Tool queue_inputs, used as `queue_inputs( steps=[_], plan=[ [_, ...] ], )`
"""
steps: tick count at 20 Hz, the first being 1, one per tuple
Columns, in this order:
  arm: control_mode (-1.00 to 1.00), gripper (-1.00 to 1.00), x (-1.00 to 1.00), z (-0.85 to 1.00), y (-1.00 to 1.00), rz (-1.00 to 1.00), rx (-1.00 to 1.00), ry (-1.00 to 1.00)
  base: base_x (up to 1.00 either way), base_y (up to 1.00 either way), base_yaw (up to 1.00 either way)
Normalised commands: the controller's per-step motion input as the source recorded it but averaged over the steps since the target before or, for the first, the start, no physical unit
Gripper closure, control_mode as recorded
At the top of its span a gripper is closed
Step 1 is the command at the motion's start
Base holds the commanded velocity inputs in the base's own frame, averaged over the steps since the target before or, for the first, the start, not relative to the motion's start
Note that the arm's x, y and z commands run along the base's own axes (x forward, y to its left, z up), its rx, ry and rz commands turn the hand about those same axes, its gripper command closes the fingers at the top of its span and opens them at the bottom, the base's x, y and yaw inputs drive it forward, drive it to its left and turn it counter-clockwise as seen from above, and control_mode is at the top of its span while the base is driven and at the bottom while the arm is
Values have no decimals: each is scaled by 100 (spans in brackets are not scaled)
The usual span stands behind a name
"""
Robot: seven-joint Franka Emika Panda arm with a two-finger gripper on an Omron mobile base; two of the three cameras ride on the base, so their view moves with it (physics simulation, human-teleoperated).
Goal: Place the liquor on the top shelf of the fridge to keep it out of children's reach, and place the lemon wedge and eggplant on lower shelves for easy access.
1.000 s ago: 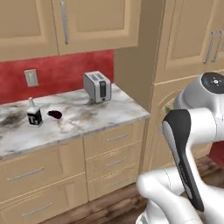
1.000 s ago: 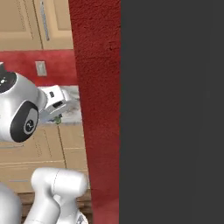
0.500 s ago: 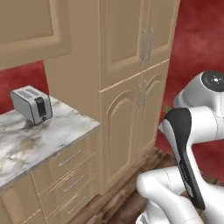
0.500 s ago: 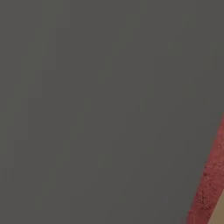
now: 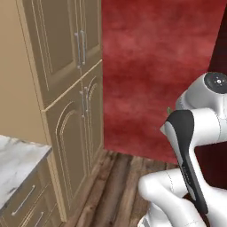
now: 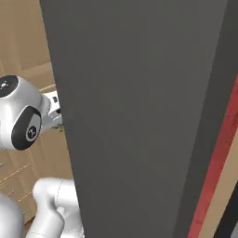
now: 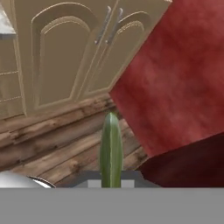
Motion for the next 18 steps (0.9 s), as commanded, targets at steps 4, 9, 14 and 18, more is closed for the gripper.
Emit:
queue_inputs(
  steps=[4,9,14,18],
  plan=[
    [100,100,0,0,0,0,0,0,-77,-12,-67],
    [100,100,0,0,0,0,0,0,-100,-7,-58],
    [100,100,0,0,0,0,0,0,-100,-14,-54],
    [100,100,0,0,0,0,0,0,-100,-22,-51]
  ],
)
